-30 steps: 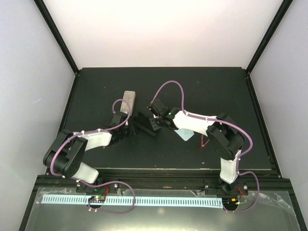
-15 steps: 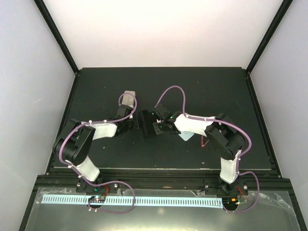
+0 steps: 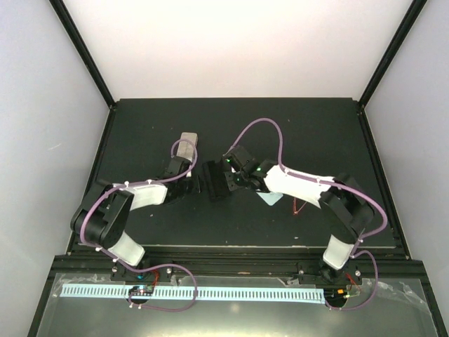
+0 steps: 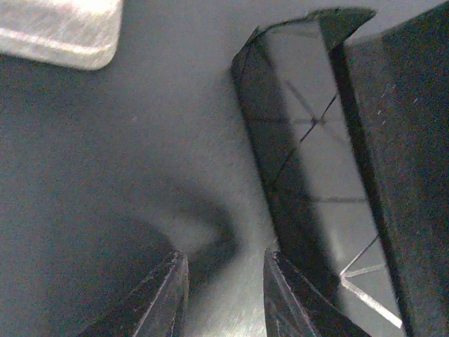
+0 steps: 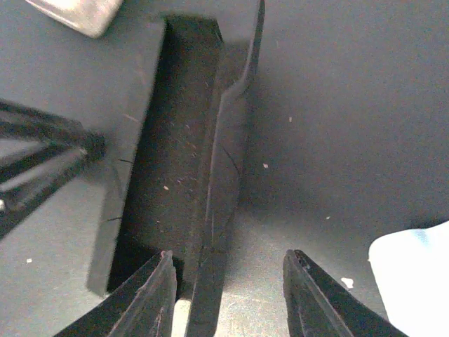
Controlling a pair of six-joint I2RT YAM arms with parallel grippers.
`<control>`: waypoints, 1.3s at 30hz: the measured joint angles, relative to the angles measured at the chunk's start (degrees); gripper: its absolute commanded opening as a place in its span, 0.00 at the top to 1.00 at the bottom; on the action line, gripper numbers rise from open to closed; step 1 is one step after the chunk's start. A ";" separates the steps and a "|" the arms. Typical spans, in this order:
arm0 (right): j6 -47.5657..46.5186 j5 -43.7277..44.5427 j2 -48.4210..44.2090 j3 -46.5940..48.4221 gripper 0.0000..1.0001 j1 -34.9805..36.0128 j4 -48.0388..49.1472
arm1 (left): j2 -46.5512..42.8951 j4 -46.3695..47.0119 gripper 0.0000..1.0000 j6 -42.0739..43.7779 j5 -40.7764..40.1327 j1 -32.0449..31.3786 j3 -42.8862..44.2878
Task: Organize the sunglasses
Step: Adjust the sunglasses case at the center of the board.
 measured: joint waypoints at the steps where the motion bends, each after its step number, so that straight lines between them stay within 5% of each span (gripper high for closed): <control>1: 0.04 0.20 -1.33 -0.11 0.54 0.00 0.13 | -0.85 -0.50 0.71 0.00 -0.17 0.00 -0.66; 11: 6.27 6.80 -12.22 -9.84 0.60 -3.89 2.78 | -7.65 -0.61 0.72 -0.20 3.30 -0.39 -7.39; 31: 6.03 6.56 1.29 -9.44 0.65 -7.39 2.19 | 0.07 5.46 0.73 -1.86 12.50 -7.93 -3.30; 34: 5.88 6.93 1.68 -8.96 0.70 -7.37 1.66 | 1.86 6.01 0.73 -2.36 12.76 -8.02 -1.73; 39: 5.49 8.17 2.25 -8.57 0.92 -7.39 1.49 | 4.31 7.10 0.73 -3.21 13.11 -8.02 0.35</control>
